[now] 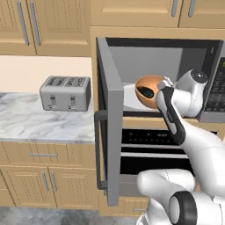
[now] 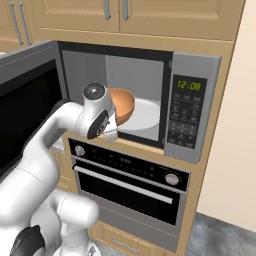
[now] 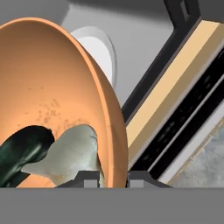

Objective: Place the bowl containing the garlic and eggplant in the microwave. Close the microwave door and press the start button to microwave the meal.

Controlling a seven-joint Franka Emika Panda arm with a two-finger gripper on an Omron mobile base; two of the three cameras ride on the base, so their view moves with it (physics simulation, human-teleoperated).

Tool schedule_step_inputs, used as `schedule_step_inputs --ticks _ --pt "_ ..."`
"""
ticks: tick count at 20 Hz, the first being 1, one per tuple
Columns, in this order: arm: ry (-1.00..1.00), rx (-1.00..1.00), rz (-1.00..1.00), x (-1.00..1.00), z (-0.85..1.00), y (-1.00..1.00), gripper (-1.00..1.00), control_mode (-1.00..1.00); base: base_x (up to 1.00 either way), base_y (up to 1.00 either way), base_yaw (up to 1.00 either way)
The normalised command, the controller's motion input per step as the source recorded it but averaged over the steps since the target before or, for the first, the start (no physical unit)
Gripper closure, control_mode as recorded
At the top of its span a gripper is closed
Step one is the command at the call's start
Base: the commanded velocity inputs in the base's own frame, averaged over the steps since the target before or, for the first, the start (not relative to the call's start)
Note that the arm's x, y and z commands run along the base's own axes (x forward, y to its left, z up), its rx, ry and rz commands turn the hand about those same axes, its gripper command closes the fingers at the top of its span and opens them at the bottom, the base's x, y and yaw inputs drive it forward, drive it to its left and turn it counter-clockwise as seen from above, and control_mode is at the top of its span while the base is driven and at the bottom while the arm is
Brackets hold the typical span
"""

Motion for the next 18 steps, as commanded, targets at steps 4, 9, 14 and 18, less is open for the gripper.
schedule_step_inputs --ticks 4,9,14,18 --pt "0.01 0.09 0.0 0.43 -0.04 -0.26 1.0 -1.0 0.0 0.0 0.0" --pt "0.01 0.06 0.01 0.27 -0.12 -0.26 1.0 -1.0 0.0 0.0 0.0" --pt "0.05 0.0 0.0 0.46 -0.13 0.02 1.0 -1.0 0.0 0.0 0.0" --pt "0.04 0.0 0.0 0.44 -0.26 0.0 1.0 -1.0 0.0 0.0 0.0"
